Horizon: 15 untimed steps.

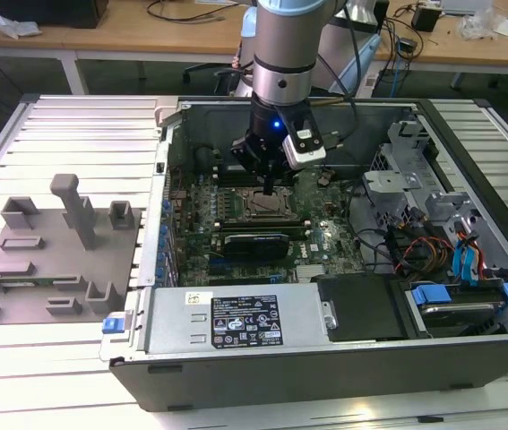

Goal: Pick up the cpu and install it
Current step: 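Install the second cpu locking lever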

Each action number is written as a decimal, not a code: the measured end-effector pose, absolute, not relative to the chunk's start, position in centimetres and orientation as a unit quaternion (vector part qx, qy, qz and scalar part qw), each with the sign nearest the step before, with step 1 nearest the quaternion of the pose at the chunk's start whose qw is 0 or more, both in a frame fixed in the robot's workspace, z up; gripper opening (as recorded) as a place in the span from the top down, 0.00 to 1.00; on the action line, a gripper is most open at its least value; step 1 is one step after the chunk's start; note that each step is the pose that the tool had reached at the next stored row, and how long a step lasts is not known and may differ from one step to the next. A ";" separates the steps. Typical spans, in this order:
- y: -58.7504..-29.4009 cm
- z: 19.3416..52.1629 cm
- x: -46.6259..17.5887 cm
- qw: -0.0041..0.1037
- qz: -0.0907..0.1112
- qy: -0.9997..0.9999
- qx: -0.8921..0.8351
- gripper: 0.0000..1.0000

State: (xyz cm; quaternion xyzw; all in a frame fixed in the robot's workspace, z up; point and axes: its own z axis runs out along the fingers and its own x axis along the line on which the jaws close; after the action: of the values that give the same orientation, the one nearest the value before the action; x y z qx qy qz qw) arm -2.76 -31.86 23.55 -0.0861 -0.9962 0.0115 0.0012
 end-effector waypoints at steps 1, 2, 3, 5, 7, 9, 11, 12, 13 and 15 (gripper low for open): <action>-31.9 23.6 -2.8 0.001 0.012 -0.996 -0.086 0.89; -32.0 23.6 -2.8 0.001 0.012 -0.996 -0.086 0.89; -32.1 23.5 -2.8 0.001 0.012 -0.996 -0.086 0.89; -32.6 23.6 -2.8 0.001 0.012 -0.996 -0.086 0.89; -33.1 23.5 -2.8 0.001 0.012 -0.996 -0.086 0.89; -33.7 23.5 -2.8 0.001 0.012 -0.996 -0.086 0.89; -34.4 23.5 -2.8 0.001 0.012 -0.996 -0.086 0.89; -34.7 23.5 -2.8 0.001 0.012 -0.996 -0.086 0.89; -35.0 23.5 -2.8 0.001 0.012 -0.996 -0.086 0.89; -35.4 23.5 -2.8 0.001 0.012 -0.996 -0.086 0.89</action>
State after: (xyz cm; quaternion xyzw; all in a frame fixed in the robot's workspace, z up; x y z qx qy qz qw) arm -2.76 -35.37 23.55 -0.0861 -0.9962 0.0115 0.0012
